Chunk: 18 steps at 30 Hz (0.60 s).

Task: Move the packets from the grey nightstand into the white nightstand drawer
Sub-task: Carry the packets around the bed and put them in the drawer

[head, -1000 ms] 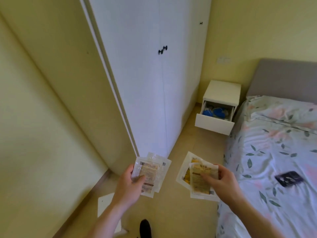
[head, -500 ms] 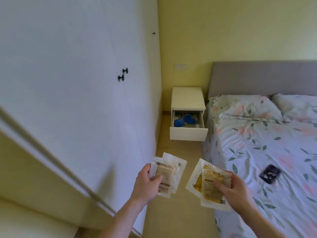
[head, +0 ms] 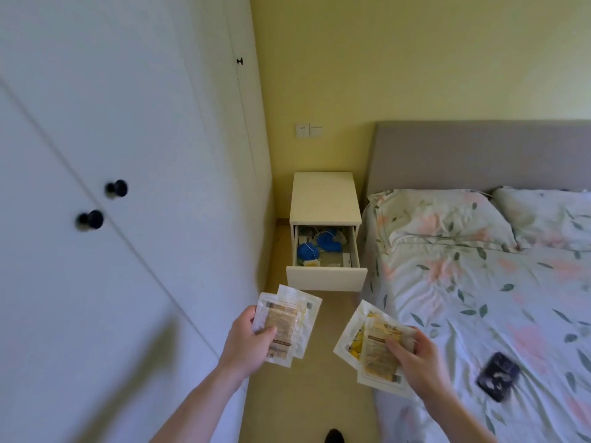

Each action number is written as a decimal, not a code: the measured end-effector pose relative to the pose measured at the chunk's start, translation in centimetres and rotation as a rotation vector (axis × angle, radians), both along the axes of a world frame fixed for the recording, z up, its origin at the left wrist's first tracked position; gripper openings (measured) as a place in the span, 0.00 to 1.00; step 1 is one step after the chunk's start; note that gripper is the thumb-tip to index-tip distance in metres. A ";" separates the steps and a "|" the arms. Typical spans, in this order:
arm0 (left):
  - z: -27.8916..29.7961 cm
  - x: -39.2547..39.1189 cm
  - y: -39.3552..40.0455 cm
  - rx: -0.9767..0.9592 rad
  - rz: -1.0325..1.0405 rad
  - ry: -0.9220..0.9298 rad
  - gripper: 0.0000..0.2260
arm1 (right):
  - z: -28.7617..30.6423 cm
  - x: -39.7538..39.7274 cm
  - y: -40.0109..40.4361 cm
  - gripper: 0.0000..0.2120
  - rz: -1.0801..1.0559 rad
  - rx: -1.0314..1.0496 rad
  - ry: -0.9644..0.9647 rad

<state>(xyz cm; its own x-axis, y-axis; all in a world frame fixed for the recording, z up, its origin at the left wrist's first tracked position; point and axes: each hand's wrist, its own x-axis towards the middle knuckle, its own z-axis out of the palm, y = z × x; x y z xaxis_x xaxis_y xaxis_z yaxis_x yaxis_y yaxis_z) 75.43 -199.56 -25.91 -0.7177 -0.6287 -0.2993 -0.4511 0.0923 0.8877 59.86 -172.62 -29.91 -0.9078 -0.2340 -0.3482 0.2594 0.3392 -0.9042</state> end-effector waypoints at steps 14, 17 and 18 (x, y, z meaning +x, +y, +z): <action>-4.9 -19.9 -9.4 0.021 0.048 -0.136 0.10 | 0.2 -21.9 -7.3 0.04 0.070 0.081 0.019; -6.9 -24.8 -12.1 0.035 0.043 -0.162 0.11 | -1.0 -25.8 -9.4 0.05 0.052 0.114 0.004; -7.8 -26.8 -13.3 0.046 0.043 -0.173 0.12 | -1.6 -27.4 -10.3 0.05 0.054 0.134 -0.002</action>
